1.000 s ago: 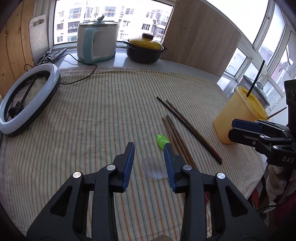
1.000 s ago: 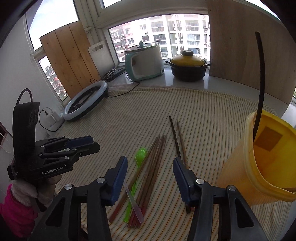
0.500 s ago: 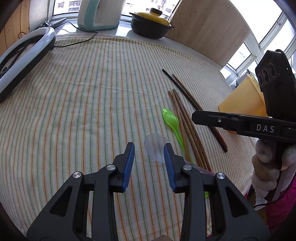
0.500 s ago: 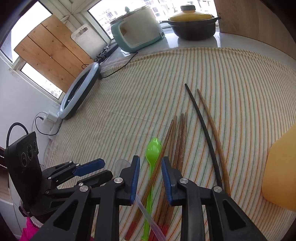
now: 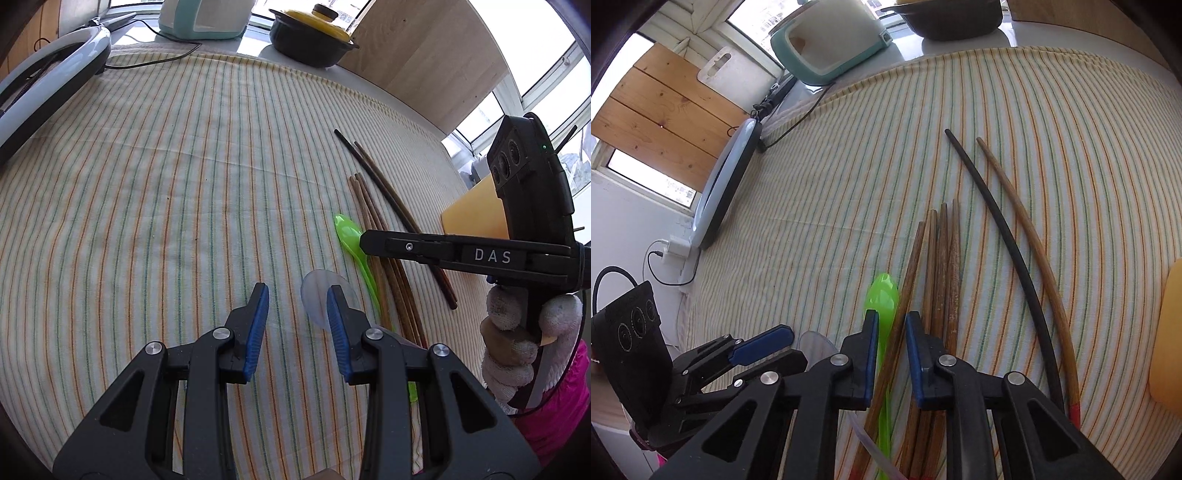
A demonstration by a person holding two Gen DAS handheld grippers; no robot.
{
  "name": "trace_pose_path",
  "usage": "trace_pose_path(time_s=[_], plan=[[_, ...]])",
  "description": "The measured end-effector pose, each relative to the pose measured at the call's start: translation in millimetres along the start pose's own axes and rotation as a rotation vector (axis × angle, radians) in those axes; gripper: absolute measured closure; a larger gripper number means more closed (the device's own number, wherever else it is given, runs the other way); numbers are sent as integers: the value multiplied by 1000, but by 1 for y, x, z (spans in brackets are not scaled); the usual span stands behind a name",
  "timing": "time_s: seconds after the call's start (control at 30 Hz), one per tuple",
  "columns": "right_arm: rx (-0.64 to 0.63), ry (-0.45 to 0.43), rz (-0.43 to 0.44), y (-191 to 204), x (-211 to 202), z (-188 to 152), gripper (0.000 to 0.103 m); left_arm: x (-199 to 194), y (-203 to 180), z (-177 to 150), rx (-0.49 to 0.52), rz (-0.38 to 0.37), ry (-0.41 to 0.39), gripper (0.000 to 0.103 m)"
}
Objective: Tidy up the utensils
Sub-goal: 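Move both tools back over the remaining spoons and chopsticks, then close the left tool on the clear plastic spoon while the right tool grasps a wooden chopstick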
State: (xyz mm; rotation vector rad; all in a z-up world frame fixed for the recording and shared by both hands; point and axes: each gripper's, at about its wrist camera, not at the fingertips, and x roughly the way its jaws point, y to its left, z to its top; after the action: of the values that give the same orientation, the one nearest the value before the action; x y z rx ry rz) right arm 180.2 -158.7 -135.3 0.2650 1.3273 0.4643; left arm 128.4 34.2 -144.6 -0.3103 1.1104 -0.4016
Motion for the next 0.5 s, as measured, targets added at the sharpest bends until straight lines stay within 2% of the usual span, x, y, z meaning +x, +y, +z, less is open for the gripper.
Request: trace_pose_path(time_s=[0.43, 0.5], plan=[[-4, -14, -15, 1, -1, -1, 93, 7, -8, 3, 47, -13, -3, 71], [-5, -15, -16, 1, -1, -2, 94, 7, -9, 1, 43, -26, 5, 75]])
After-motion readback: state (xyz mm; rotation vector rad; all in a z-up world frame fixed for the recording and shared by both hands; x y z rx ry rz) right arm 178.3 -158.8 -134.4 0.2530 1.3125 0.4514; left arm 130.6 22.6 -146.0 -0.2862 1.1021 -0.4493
